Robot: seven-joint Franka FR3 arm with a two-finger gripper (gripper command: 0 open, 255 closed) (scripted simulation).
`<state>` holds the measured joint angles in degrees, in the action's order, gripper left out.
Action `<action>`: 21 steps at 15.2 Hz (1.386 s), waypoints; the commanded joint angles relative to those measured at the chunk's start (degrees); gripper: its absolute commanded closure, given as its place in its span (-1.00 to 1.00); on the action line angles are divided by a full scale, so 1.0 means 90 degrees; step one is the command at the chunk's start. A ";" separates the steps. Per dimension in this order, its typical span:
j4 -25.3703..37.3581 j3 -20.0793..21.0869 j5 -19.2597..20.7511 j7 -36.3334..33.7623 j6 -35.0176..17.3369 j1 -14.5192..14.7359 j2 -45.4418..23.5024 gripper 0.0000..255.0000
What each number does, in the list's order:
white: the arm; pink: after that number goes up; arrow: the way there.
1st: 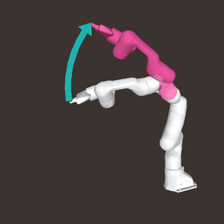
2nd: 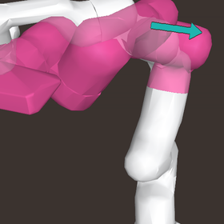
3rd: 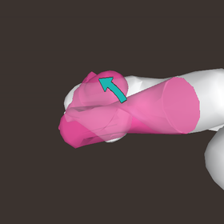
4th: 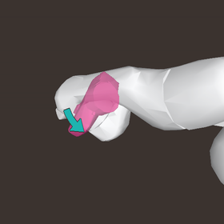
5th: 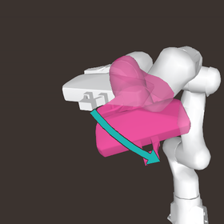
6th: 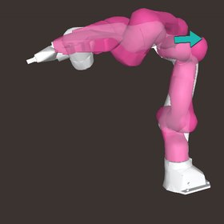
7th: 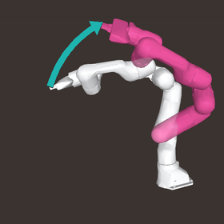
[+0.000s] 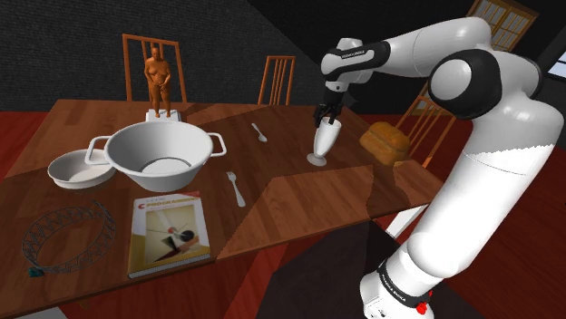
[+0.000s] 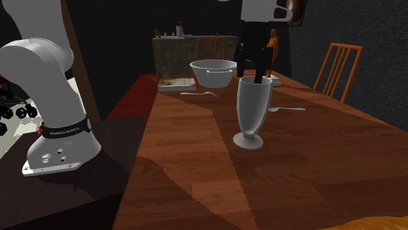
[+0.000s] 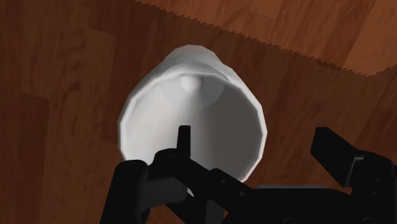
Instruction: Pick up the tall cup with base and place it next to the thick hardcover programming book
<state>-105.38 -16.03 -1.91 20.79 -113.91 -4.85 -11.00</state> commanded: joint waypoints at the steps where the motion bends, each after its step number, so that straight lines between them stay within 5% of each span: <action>1: -0.0106 0.0004 -0.0018 0.0011 -0.0158 -0.0003 -0.0050 -1.00; 10: -0.0190 0.0006 -0.0032 0.0020 -0.0281 -0.0007 -0.0091 -1.00; 11: -0.0190 0.0006 -0.0032 0.0020 -0.0281 -0.0007 -0.0091 1.00; 21: -0.0143 0.0004 -0.0022 0.0014 -0.0205 -0.0005 -0.0061 1.00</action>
<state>-106.94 -15.96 -2.13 20.91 -116.09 -4.88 -11.64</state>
